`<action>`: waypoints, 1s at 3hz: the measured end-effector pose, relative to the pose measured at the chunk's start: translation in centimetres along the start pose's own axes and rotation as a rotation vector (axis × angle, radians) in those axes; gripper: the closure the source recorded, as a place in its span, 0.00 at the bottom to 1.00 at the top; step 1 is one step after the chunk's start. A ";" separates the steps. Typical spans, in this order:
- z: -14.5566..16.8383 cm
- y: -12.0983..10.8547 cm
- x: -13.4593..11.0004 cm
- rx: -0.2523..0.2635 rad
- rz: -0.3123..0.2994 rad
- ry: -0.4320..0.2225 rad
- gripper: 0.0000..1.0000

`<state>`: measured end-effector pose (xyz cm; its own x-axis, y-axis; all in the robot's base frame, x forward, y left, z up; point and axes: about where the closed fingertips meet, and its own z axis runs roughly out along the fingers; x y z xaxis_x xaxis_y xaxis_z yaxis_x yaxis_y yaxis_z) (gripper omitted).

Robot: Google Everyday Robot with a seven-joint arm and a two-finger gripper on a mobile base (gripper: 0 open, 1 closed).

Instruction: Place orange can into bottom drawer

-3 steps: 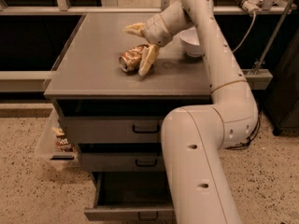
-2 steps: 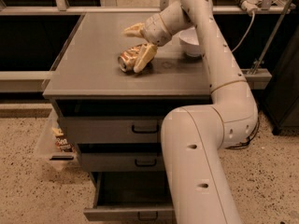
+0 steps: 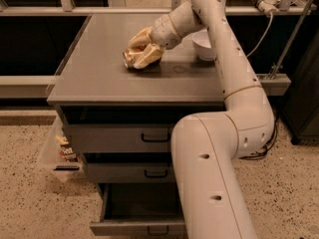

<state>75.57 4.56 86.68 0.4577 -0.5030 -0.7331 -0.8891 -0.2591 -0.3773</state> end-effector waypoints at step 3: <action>0.7 0.2 -0.7 -0.031 0.005 0.015 1.00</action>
Offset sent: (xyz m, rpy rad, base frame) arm 0.0000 0.0000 0.0000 0.0000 0.0000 0.0000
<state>75.05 5.43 86.73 0.4530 -0.5170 -0.7263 -0.8913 -0.2813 -0.3557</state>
